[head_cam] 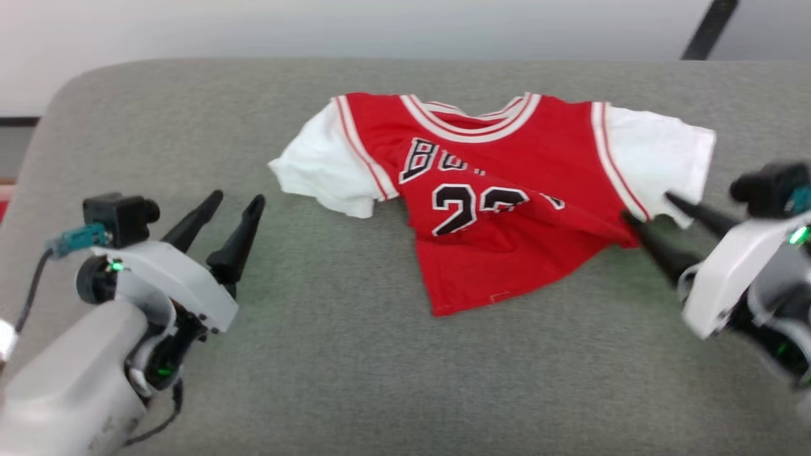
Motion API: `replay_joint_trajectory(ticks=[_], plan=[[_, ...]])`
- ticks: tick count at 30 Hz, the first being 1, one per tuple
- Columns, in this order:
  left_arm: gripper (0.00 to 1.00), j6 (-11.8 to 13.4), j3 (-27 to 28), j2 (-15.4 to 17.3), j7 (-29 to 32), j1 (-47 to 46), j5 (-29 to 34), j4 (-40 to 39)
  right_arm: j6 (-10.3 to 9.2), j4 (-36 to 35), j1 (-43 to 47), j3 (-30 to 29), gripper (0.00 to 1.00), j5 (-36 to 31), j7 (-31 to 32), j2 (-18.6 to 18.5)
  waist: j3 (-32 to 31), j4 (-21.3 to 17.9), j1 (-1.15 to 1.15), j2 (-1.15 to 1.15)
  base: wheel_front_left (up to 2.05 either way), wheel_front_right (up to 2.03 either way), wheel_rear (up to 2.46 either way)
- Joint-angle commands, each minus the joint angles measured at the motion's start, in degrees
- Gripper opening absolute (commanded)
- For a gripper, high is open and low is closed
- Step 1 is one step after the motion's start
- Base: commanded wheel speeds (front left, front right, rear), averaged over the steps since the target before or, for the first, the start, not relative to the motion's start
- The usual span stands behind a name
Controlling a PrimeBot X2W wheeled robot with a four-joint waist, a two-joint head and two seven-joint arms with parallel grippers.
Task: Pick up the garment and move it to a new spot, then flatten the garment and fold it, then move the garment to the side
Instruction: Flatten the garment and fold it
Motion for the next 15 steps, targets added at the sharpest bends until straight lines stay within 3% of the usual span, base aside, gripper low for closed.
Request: replay_joint_trajectory(ticks=[1,8,15], plan=[[1.00,1.2,2.9,-1.0,-0.1,3.6,2.7,-2.1,-0.06,1.6,-2.4,0.3,1.00,0.8,1.2,-1.6,0.5,3.0,0.00,0.00,0.00,0.00,0.00],[1.00,4.0,15.4,-4.5,-0.1,13.5,14.6,-11.5,-0.06,11.4,-12.6,2.1,1.00,2.4,6.3,-7.3,2.0,7.0,0.00,0.00,0.00,0.00,0.00],[1.00,2.6,23.7,-9.0,-0.1,19.2,22.9,-16.5,-0.07,22.5,-24.1,5.9,1.00,1.1,11.0,-11.3,6.5,10.9,0.00,0.00,0.00,0.00,0.00]])
